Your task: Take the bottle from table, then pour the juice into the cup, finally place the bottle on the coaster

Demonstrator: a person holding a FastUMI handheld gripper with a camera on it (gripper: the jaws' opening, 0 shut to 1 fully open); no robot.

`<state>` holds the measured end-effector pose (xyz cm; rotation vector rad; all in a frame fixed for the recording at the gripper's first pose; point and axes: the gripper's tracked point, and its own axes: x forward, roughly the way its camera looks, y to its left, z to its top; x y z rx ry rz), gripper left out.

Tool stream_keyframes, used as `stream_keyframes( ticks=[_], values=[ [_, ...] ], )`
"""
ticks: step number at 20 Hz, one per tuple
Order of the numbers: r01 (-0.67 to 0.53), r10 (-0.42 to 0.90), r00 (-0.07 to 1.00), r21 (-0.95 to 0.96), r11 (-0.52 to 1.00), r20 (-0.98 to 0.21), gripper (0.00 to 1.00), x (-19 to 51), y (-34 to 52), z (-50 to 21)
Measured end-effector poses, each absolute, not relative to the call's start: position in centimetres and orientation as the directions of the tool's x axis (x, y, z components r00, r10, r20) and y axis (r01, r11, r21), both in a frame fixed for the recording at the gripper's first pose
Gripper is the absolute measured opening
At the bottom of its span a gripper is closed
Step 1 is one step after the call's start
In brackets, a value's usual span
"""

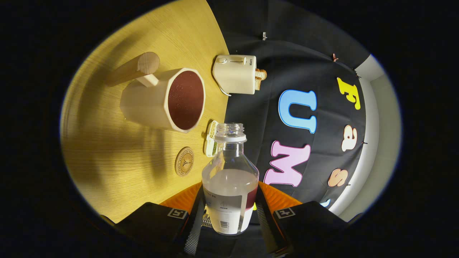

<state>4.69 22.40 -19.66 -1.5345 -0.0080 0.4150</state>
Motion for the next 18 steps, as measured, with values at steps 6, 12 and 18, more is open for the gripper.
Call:
stream_keyframes(
  ticks=[6, 12, 18],
  values=[
    [-0.249, 0.258, 0.932, -0.967, -0.057, -0.256, 0.72, 4.55, 22.61, -19.97],
    [-0.243, 0.276, 0.925, -0.965, -0.095, -0.26, 0.72, 4.08, 22.94, -20.26],
    [-0.241, 0.289, 0.918, -0.962, -0.131, -0.27, 0.72, 3.96, 22.75, -20.57]
  ],
)
